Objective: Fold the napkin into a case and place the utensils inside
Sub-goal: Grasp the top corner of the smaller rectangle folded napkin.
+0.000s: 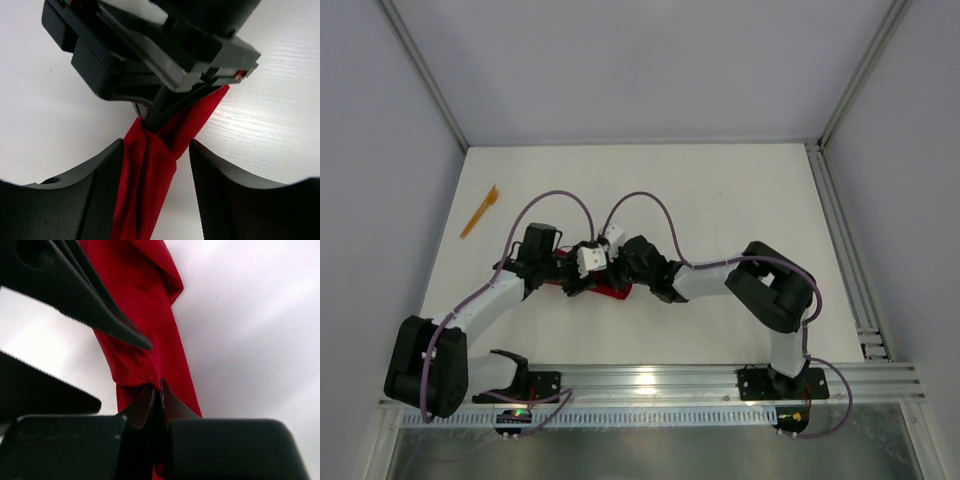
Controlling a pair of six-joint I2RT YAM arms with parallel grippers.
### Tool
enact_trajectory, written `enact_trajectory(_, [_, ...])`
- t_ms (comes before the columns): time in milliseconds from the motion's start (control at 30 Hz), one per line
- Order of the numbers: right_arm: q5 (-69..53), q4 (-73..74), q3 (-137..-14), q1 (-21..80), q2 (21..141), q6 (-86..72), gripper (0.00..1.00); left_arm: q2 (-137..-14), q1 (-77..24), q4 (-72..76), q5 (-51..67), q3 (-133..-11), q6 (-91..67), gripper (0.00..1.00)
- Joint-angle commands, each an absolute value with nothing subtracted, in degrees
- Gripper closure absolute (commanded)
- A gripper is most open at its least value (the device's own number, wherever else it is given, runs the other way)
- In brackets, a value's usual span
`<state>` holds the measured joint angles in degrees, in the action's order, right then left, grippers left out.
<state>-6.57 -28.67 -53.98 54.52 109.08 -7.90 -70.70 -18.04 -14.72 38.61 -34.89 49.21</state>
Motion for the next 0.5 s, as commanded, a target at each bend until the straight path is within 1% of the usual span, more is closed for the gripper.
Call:
enact_trajectory(0, [-5.0, -29.2, -58.6, 54.5, 109.9, -12.0, 0.97, -69.5, -18.2, -13.5, 39.4, -37.4, 42.0, 0.43])
enact_trajectory(100, [-5.1, -29.9, -58.6, 54.5, 110.3, -13.2, 0.97, -69.6, -18.7, -11.7, 37.0, -36.8, 39.6, 0.44])
enact_trajectory(200, [-5.0, -29.9, -58.5, 54.5, 110.0, -13.7, 0.97, -70.0, -21.3, -9.7, 32.3, -35.2, 40.2, 0.46])
enact_trajectory(267, [-5.0, -29.8, -58.4, 54.5, 109.9, -13.4, 0.97, -70.2, -23.2, -8.4, 28.6, -34.1, 40.3, 0.50])
enact_trajectory(367, [-5.1, -30.0, -58.0, 54.5, 109.7, -12.7, 0.97, -70.2, -23.2, -4.6, 23.2, -33.1, 39.3, 0.55])
enact_trajectory(433, [-5.7, -30.3, -57.7, 54.5, 110.0, -12.3, 0.97, -70.0, -23.2, -4.0, 22.2, -33.0, 40.6, 0.55])
enact_trajectory(467, [-5.9, -30.5, -57.7, 54.5, 110.1, -12.1, 0.97, -69.8, -23.3, -4.2, 22.2, -33.1, 41.3, 0.49])
